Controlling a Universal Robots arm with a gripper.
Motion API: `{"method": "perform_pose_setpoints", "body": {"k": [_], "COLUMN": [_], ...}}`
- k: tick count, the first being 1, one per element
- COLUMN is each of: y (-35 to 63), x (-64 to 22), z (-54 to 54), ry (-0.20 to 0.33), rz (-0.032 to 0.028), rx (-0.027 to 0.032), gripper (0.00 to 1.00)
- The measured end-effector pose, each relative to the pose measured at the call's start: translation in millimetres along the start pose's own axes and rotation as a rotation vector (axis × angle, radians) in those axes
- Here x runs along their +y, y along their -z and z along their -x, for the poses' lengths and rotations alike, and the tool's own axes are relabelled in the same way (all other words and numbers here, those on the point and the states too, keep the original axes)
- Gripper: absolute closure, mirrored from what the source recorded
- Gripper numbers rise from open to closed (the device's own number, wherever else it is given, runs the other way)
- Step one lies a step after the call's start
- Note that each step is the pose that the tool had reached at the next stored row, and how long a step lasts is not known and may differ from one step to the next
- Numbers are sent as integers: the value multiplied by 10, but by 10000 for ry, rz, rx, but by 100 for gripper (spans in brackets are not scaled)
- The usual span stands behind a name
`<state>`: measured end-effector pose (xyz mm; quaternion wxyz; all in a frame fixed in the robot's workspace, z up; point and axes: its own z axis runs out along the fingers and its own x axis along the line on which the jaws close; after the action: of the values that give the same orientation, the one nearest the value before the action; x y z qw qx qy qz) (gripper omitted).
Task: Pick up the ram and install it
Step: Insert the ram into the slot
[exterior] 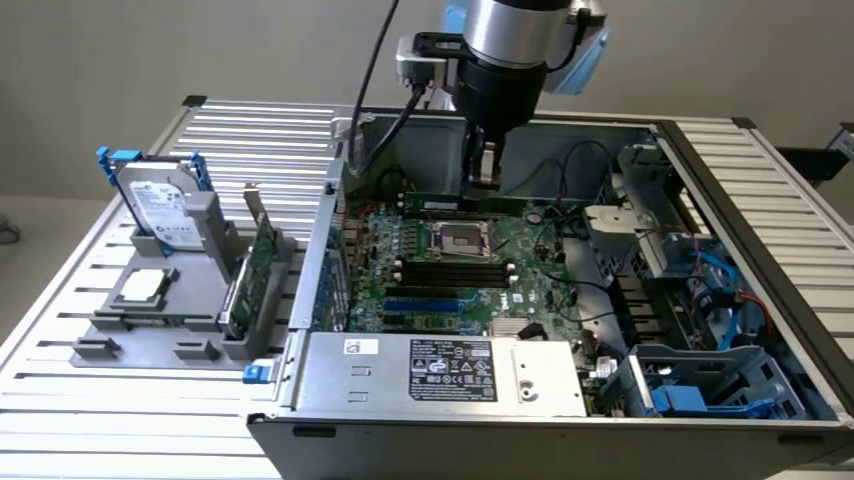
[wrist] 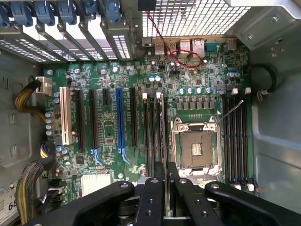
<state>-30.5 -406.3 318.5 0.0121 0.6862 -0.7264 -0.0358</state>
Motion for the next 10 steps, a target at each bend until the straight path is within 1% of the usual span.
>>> {"method": "perform_pose_setpoints", "body": {"k": [10], "y": [-181], "x": [-12], "z": [-17], "ry": [1], "rz": [-2], "rx": [1], "gripper": [85]}}
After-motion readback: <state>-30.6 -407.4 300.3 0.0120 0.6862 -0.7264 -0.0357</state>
